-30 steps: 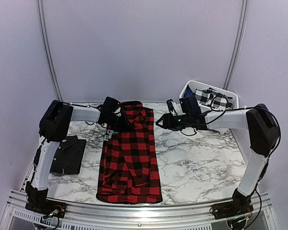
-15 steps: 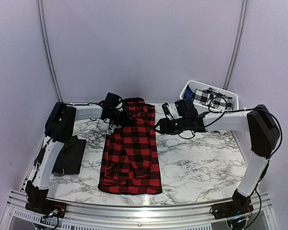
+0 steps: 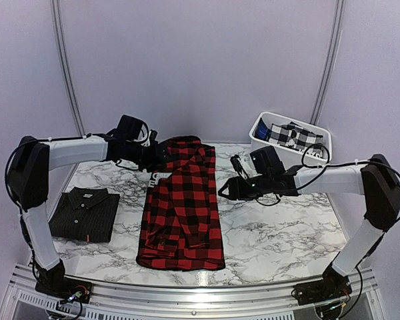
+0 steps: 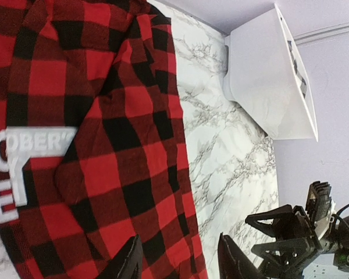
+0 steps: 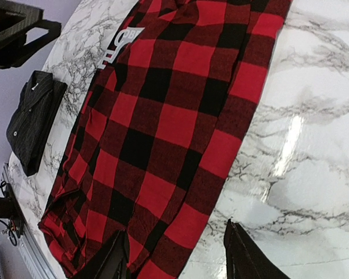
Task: Fold and stack the long sleeve shirts
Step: Move the rectangle-folded shirt to the center of the board, then pick up the rectangle-folded shirt from the center of the board.
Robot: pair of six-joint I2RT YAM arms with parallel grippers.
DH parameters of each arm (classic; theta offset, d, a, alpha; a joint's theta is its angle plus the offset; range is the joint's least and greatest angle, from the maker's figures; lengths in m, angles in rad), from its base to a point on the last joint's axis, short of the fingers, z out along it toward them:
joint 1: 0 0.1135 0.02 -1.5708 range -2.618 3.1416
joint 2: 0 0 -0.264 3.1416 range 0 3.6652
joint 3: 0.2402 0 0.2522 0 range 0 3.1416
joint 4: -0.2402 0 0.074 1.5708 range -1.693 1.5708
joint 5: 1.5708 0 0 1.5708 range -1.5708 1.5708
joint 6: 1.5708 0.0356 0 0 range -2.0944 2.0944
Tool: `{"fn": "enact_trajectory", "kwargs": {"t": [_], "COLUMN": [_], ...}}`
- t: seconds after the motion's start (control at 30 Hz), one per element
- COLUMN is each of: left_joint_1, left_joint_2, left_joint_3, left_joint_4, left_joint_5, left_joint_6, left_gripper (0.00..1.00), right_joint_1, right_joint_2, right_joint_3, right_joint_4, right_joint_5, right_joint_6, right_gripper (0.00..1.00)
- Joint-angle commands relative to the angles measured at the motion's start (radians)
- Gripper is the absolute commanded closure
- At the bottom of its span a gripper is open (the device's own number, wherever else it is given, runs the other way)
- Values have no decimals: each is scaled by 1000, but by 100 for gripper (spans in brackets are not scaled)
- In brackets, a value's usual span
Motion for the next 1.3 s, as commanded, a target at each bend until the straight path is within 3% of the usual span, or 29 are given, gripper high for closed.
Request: {"fn": "enact_trajectory", "kwargs": {"t": [0.0, 0.13, 0.33, 0.8, 0.97, 1.27], "left_joint_1": [-7, -20, -103, -271, -271, -250], "left_joint_2": [-154, -312, -436, -374, -485, -606], "left_joint_3": [-233, -468, -683, -824, -840, -879], "left_joint_4": [-32, -35, -40, 32, -25, -173], "left_joint_5": [-52, -30, 45, 33, -6, -153], "left_joint_6": [11, 15, 10, -58, -70, -55], "left_gripper": [54, 60, 76, 82, 80, 58], "right_joint_1": [35, 65, 104, 142, 148, 183], "right_joint_2": [-60, -97, -128, -123, -135, -159], "right_joint_3": [-68, -132, -172, -192, -233, -345], "right_joint_4": [7, 14, 0, -28, -20, 88], "right_joint_5": [-48, -63, -56, -72, -97, -168], "right_joint_6": [48, 83, 121, 146, 161, 258], "right_gripper": [48, 48, 48, 48, 48, 38]}}
